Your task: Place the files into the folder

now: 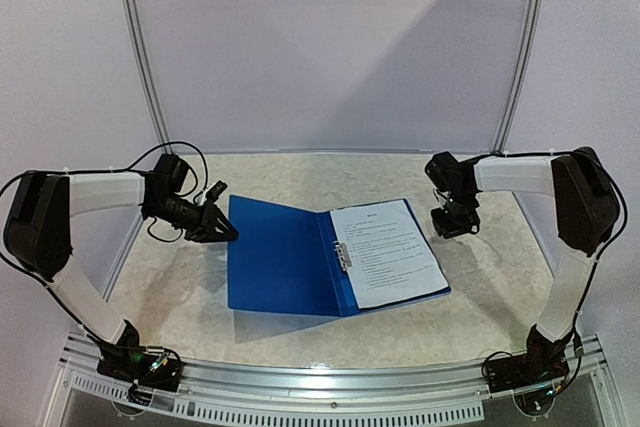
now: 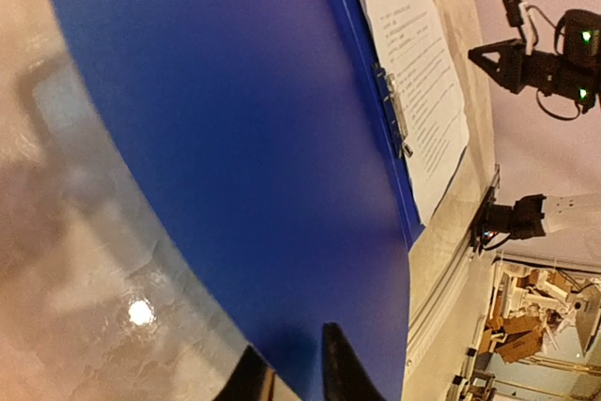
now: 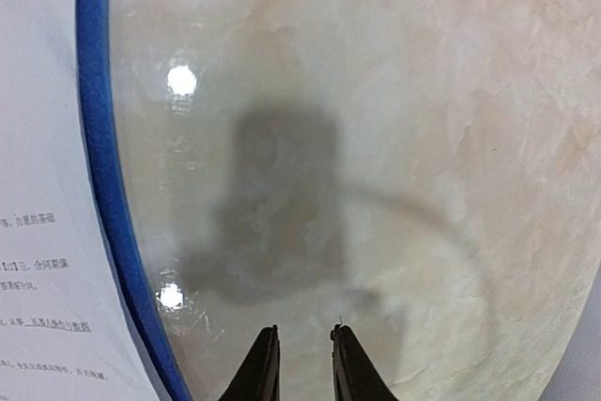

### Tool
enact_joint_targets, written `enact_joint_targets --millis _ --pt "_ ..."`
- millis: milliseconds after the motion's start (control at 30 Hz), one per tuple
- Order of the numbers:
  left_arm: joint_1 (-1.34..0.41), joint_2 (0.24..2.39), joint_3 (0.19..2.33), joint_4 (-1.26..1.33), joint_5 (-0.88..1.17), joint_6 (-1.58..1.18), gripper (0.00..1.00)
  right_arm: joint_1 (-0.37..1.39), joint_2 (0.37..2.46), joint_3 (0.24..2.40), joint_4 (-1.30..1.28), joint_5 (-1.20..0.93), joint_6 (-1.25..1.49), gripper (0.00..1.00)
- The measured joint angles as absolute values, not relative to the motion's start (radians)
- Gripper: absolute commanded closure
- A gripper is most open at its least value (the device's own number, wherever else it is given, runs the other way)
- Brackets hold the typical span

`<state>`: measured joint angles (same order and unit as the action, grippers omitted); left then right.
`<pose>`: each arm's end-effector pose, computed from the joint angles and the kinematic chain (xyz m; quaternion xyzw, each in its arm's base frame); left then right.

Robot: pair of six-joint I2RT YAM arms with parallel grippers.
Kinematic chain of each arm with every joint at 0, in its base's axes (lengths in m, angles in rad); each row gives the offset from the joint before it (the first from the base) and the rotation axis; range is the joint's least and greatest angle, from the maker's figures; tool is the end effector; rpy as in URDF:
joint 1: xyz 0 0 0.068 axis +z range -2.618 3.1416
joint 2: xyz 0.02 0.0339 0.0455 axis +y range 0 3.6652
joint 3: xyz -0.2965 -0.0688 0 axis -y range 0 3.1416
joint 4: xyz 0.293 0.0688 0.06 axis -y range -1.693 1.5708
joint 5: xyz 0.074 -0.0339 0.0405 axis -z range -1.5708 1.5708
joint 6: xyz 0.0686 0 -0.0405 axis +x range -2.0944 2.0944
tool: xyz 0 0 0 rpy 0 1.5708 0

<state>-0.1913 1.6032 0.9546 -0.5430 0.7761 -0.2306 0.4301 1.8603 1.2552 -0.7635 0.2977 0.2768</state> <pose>0.3294 -0.1127 0.1664 0.0534 0.9103 -0.3999 0.0928 0.3790 0.1517 0.1436 -0.0604 0.9822 -0.1039 0.1447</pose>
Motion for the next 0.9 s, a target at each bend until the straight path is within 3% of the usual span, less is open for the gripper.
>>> enact_joint_targets --millis 267,600,900 --pt "-0.205 1.579 0.956 -0.529 0.836 -0.233 0.45 0.432 1.935 1.252 -0.740 0.200 0.297 0.83" --pt "-0.326 1.552 1.014 -0.514 0.943 -0.217 0.29 0.455 1.927 1.239 -0.677 0.047 0.318 0.83" --pt "-0.406 1.627 1.250 -0.613 1.024 -0.149 0.09 0.560 1.929 1.222 -0.559 -0.150 0.400 0.83"
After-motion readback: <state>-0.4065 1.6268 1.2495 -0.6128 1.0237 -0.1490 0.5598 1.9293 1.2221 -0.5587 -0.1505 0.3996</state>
